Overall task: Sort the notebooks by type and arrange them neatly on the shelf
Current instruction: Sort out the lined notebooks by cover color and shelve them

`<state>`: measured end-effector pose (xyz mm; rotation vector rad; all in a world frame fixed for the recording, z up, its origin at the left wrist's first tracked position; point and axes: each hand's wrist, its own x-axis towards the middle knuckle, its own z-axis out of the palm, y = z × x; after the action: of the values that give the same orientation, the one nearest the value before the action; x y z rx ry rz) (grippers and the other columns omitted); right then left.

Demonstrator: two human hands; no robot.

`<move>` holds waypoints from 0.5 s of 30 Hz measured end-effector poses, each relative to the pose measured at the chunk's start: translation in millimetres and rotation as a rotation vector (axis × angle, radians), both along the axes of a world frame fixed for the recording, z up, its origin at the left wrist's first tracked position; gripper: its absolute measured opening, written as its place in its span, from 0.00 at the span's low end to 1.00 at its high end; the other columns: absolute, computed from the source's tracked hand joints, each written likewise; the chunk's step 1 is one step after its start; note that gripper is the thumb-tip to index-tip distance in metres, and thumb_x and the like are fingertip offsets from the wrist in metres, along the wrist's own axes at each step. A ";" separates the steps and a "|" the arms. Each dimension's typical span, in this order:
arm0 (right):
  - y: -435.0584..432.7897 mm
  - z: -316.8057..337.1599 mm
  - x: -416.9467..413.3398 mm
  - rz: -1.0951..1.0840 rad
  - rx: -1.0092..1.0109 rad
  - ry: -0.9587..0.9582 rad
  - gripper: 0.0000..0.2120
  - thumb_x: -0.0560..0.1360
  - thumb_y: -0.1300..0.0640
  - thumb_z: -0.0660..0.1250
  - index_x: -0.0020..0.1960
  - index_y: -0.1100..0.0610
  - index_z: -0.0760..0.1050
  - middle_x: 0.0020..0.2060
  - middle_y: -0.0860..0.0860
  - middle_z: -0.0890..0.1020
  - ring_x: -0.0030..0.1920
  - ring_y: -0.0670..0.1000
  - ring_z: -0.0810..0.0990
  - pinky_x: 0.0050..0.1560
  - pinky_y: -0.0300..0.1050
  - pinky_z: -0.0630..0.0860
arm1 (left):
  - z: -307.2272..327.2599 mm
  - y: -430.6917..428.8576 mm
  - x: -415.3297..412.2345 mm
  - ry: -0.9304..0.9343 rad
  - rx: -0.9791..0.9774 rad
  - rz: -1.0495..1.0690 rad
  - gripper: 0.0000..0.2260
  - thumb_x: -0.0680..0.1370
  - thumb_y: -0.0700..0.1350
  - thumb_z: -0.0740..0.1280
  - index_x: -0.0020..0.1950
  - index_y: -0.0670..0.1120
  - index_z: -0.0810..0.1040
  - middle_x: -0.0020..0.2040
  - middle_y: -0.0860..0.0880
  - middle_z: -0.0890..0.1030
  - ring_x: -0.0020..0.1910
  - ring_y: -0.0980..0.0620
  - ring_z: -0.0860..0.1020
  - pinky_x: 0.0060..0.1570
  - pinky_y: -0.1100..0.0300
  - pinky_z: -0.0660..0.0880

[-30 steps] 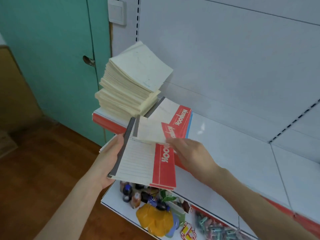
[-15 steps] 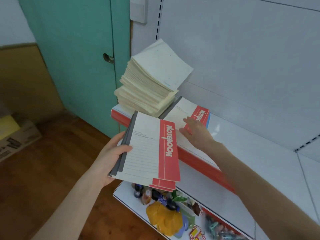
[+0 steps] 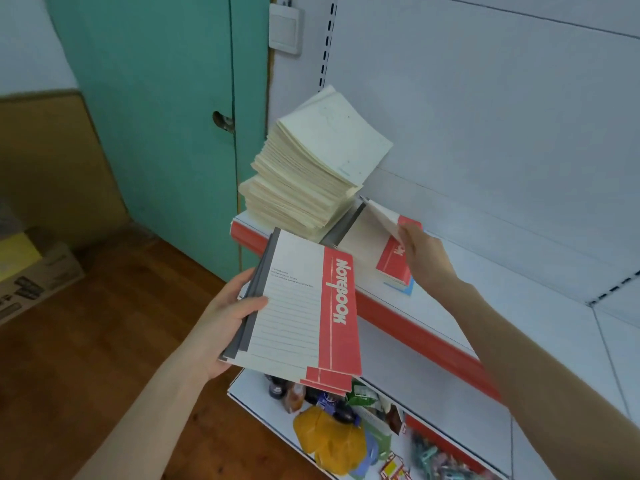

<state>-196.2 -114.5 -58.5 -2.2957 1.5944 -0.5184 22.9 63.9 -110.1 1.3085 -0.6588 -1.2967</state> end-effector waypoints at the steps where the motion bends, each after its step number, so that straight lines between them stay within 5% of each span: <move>1: 12.2 4.9 -2.4 0.017 -0.019 -0.032 0.16 0.83 0.56 0.49 0.65 0.59 0.68 0.44 0.55 0.75 0.33 0.48 0.70 0.30 0.30 0.64 | 0.3 -0.9 -2.1 0.014 -0.008 -0.004 0.20 0.77 0.41 0.65 0.67 0.57 0.69 0.51 0.48 0.83 0.48 0.48 0.82 0.42 0.51 0.78; 4: 57.6 7.2 -15.1 0.142 -0.034 -0.085 0.16 0.81 0.56 0.52 0.66 0.56 0.69 0.50 0.52 0.77 0.43 0.49 0.76 0.39 0.28 0.68 | 2.9 -3.0 -12.2 0.047 -0.034 0.002 0.19 0.77 0.47 0.64 0.67 0.58 0.70 0.54 0.48 0.82 0.51 0.46 0.81 0.43 0.50 0.78; 8: 116.0 -14.3 -38.1 0.350 -0.119 -0.015 0.17 0.81 0.53 0.53 0.64 0.58 0.74 0.58 0.54 0.79 0.58 0.54 0.78 0.60 0.43 0.74 | 9.0 -9.6 -39.4 0.071 -0.067 -0.052 0.18 0.76 0.56 0.60 0.65 0.56 0.71 0.52 0.47 0.82 0.48 0.49 0.82 0.38 0.54 0.79; 11: 137.4 -34.8 -57.3 0.421 -0.173 0.058 0.22 0.80 0.48 0.50 0.61 0.58 0.76 0.59 0.55 0.79 0.61 0.58 0.76 0.61 0.55 0.71 | 13.8 -17.4 -66.9 0.125 -0.109 -0.067 0.19 0.73 0.53 0.64 0.63 0.55 0.71 0.51 0.50 0.82 0.44 0.53 0.82 0.33 0.59 0.78; 15: 148.8 -34.8 -90.4 0.386 -0.129 -0.090 0.23 0.79 0.44 0.53 0.60 0.58 0.78 0.61 0.50 0.77 0.65 0.45 0.69 0.67 0.42 0.66 | 17.5 -29.3 -106.8 0.118 -0.157 -0.079 0.18 0.75 0.42 0.66 0.64 0.53 0.72 0.51 0.50 0.82 0.45 0.53 0.82 0.34 0.59 0.78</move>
<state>-286.6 34.3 -93.2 -2.5489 1.0653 -0.6281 -83.9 34.6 -92.6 1.0797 -0.7202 -1.3466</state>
